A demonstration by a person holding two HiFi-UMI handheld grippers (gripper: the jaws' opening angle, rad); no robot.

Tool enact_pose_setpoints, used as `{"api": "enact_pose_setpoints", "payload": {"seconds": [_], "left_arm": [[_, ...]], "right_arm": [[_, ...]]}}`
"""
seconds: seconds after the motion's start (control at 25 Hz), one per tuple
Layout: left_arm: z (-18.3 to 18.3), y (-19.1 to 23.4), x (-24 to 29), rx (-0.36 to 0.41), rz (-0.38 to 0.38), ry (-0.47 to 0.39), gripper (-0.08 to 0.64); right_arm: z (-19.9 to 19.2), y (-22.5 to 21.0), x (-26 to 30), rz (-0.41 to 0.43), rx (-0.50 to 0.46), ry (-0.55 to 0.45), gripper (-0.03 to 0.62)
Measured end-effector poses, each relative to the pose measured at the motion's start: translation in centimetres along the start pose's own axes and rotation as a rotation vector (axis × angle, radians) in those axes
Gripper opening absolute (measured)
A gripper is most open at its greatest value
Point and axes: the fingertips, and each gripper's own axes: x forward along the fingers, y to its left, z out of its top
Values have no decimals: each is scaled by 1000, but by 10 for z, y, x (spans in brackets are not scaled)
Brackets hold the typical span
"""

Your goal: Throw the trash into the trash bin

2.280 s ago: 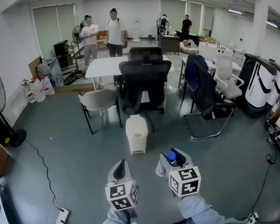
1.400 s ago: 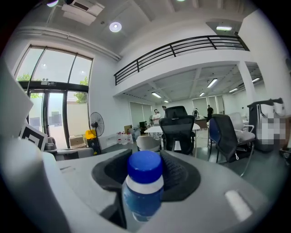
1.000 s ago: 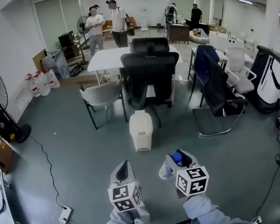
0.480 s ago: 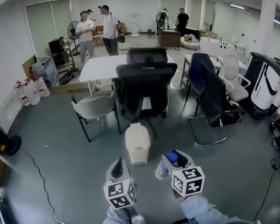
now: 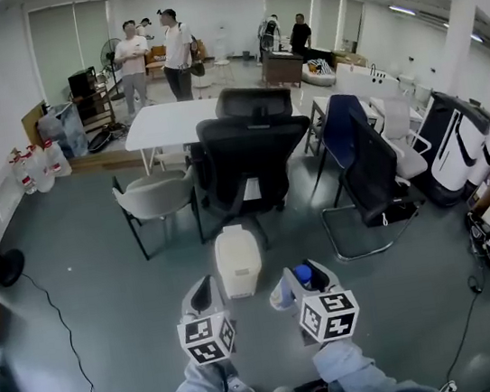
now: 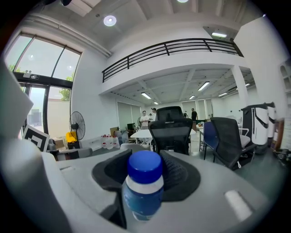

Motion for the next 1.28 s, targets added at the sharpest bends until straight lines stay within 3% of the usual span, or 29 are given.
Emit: {"api": "enact_pose_setpoints", "payload": {"seconds": [0.28,0.48,0.84,1.28], "left_arm": [[-23,14,26,-46,17,59,6],[-39,18,62,-23,21,101,6],[-6,20,169,27,29,99,6],[0,43,279,7,117,126,6]], "right_arm": [[-4,-20,24,-36,1,37,195],[-16,-46,60,-49,46,54,195],[14,-111,157,-45,131,28,195],[45,-154,279,34,96,77,195]]}}
